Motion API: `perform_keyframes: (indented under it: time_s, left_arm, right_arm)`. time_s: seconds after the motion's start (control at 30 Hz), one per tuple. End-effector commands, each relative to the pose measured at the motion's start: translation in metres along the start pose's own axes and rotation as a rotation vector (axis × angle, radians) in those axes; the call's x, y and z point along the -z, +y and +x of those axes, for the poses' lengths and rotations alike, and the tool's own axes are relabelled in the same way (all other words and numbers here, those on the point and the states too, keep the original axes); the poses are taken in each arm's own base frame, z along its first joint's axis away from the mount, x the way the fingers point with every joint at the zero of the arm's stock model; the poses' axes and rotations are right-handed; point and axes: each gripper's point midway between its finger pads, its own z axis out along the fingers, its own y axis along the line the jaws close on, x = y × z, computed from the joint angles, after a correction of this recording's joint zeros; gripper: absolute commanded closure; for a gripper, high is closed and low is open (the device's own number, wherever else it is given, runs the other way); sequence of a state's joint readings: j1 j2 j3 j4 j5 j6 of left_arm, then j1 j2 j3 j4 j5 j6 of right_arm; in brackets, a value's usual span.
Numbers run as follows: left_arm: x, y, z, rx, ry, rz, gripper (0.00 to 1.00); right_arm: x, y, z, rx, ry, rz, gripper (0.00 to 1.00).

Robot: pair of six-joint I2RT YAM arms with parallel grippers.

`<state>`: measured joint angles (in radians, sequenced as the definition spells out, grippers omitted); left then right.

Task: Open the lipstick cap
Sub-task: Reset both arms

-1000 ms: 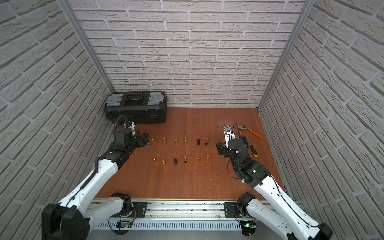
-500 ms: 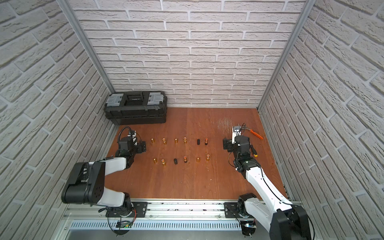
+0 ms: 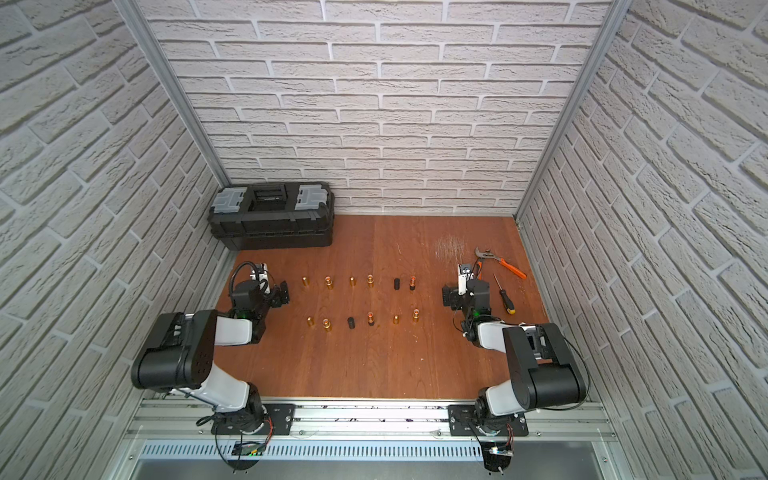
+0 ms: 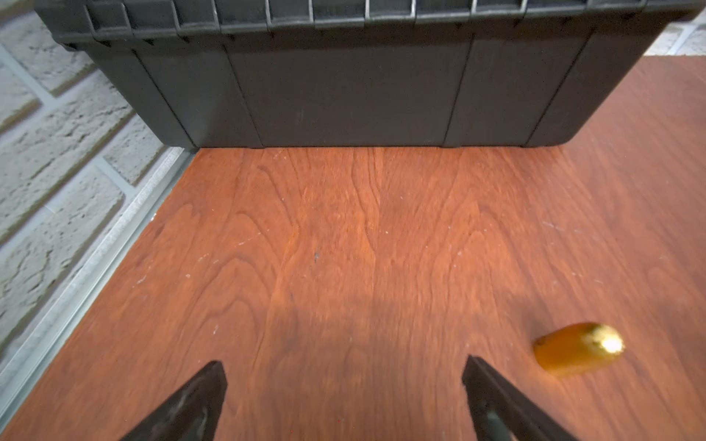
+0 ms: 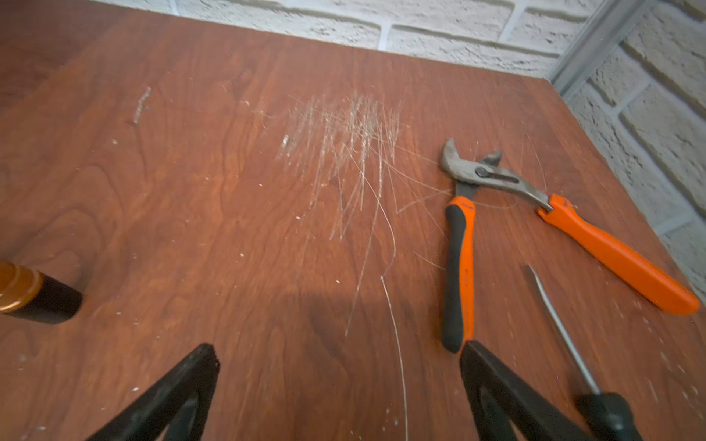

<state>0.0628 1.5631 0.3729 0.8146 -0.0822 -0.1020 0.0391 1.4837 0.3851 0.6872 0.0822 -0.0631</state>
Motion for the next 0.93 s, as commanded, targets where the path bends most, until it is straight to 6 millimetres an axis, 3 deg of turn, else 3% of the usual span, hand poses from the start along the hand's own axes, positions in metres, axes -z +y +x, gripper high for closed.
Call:
perform_keyframes:
  time_s: [0.0, 0.9]
  left_arm:
    - [-0.001, 0.001, -0.027, 0.007, -0.097, 0.004, 0.02]
    - [-0.001, 0.001, -0.027, 0.008, -0.096, 0.003, 0.02]
  right_arm:
    - [-0.001, 0.000, -0.029, -0.003, -0.126, -0.010, 0.00]
    - [-0.003, -0.011, -0.029, -0.046, -0.110, 0.038, 0.00]
